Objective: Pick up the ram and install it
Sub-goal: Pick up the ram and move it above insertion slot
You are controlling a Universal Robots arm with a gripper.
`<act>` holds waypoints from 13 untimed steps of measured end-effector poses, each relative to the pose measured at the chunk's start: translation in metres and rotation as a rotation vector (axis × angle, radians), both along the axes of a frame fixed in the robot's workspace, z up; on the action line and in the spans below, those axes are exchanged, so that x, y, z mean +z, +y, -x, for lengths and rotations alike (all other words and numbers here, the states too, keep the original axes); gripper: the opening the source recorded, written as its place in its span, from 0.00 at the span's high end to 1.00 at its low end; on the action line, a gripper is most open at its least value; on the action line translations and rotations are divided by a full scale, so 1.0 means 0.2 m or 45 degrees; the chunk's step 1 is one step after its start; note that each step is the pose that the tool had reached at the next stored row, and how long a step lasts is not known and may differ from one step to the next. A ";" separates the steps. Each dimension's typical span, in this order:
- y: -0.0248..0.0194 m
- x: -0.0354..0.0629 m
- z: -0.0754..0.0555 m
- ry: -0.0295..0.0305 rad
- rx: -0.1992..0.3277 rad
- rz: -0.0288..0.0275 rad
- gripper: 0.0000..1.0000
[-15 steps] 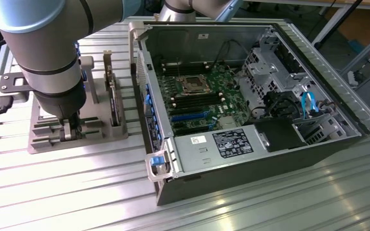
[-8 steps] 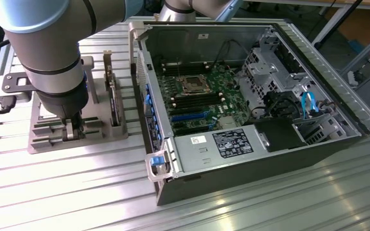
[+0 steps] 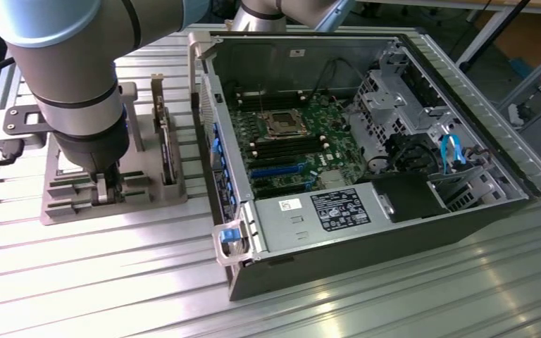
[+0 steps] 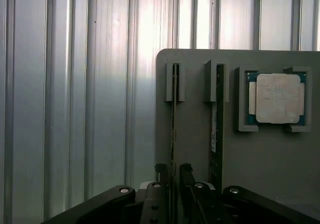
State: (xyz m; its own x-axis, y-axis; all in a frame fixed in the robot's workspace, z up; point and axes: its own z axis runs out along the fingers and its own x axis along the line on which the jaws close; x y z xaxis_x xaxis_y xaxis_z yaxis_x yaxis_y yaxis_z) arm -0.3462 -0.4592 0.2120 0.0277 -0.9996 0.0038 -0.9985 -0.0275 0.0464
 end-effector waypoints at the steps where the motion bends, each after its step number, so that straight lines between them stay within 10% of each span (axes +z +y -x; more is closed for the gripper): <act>1: -0.001 0.000 0.00 0.0000 0.000 0.0000 0.76; 13: -0.004 0.000 0.00 -0.0001 0.000 -0.0001 0.76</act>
